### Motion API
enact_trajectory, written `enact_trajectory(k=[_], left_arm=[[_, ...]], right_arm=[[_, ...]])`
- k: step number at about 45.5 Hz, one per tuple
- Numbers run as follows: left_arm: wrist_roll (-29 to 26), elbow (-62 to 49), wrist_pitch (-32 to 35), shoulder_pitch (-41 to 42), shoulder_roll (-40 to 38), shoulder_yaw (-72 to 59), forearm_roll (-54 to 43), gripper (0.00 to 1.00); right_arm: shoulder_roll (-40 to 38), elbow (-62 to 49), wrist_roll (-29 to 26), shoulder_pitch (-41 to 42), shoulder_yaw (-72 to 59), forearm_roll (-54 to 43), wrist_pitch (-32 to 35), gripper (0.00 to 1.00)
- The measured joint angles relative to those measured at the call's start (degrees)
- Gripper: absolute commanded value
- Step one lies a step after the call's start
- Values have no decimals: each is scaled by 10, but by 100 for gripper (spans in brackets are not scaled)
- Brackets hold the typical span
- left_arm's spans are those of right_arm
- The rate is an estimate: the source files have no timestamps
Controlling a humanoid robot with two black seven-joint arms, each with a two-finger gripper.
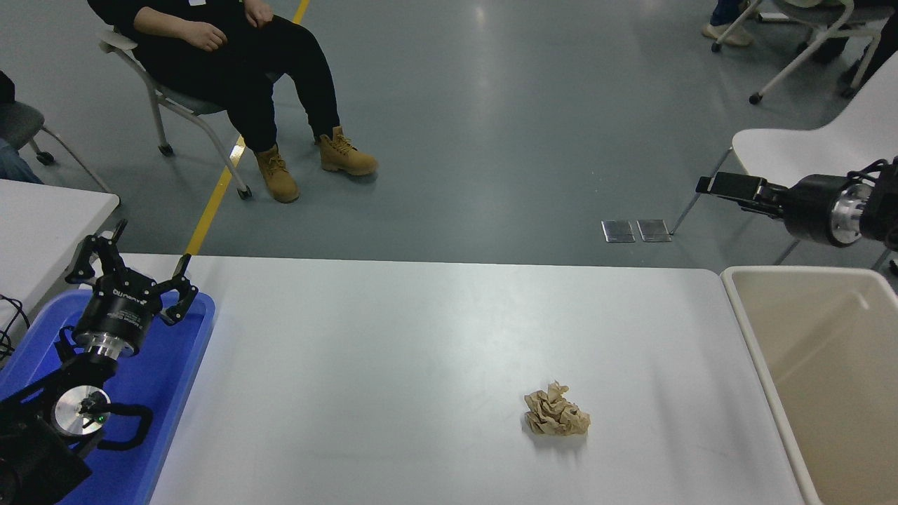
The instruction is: Clean the table surface
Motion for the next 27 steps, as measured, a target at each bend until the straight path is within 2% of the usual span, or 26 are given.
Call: enact_trajectory(k=[12,27], left_arm=[[0,0,0,0,0,0,0,100],[0,0,0,0,0,0,0,100]], right_arm=[[125,-3,0,54,-85,-69,46,98],[283,-4,0,62,-190,-89,63,98]])
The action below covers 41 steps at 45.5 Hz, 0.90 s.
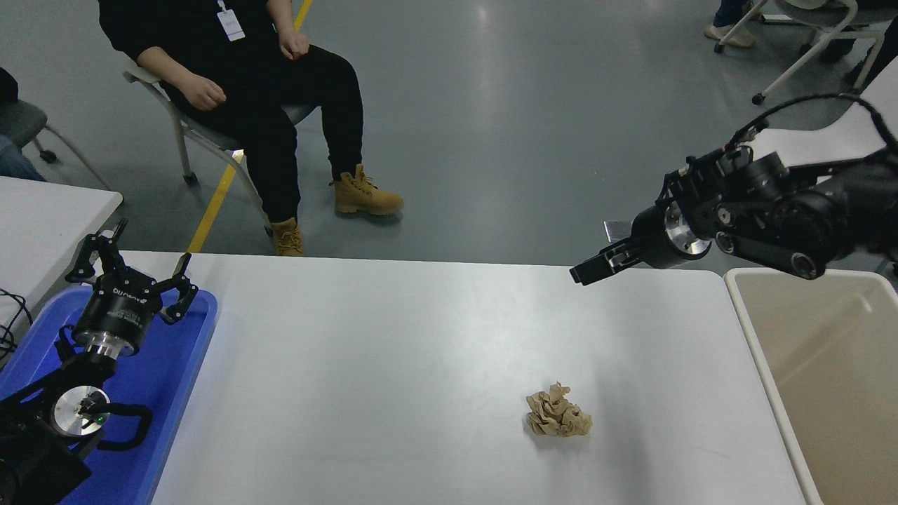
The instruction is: Clean the table surface
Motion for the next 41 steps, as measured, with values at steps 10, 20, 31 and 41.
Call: enact_trajectory(k=[10,20,31,41], left_arm=[[0,0,0,0,0,0,0,100],[0,0,0,0,0,0,0,100],[0,0,0,0,0,0,0,100],[0,0,0,0,0,0,0,100]], right_arm=[[54,2,0,-29,-44,-14,21,98],[77,6,0,-60,-59,-26,38,98],[85,19,0,-77,-56,-30,45,98],[88,32,0,-78,-35,-30,53,98]])
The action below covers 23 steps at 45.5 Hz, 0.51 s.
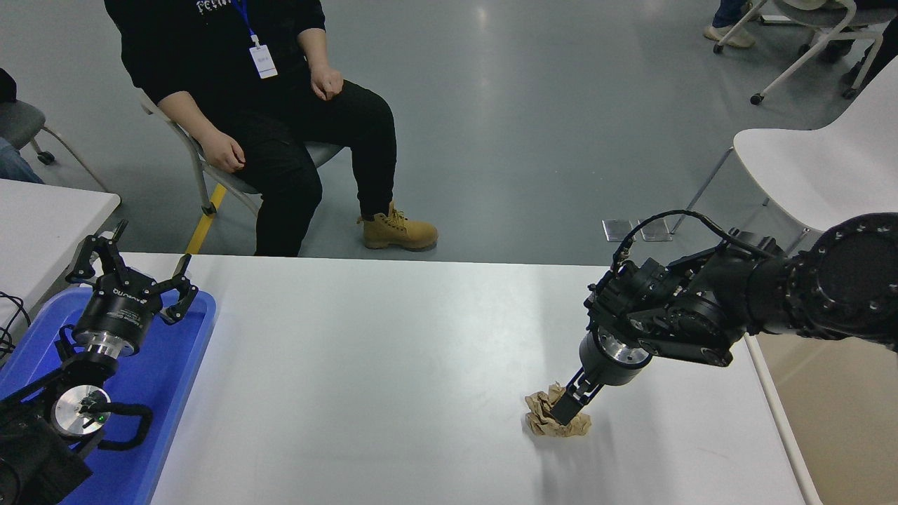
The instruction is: Clean the table surface
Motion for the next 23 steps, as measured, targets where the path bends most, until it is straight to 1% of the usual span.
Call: enact_trajectory(k=[23], left_arm=[[0,0,0,0,0,0,0,100]], right_arm=[[3,-22,-2,-28,21,4,4,98]])
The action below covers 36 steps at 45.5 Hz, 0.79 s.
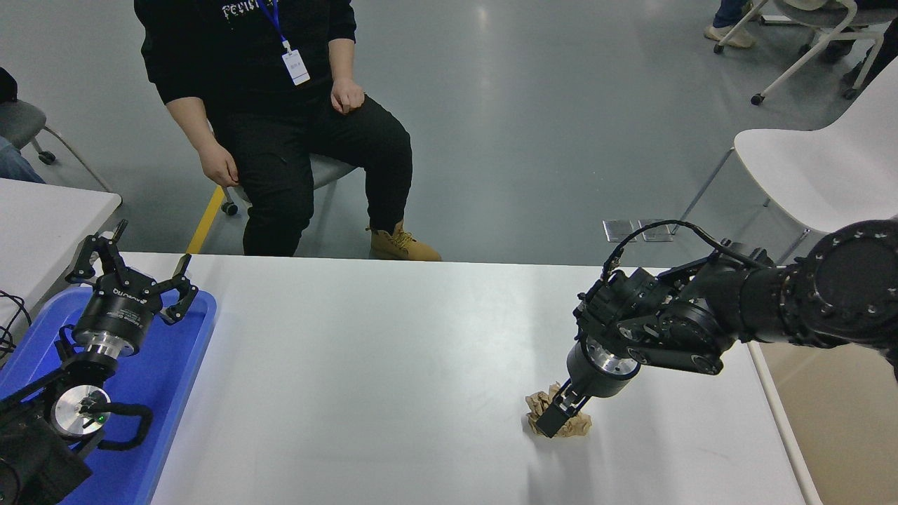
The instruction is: Clean the table surface
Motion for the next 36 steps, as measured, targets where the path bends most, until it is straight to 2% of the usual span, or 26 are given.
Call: enact_trajectory(k=[36], left_arm=[[1,0,0,0,0,-1,0,100]], right_arm=[[3,-87,-3,-81,23,0,-27,98]])
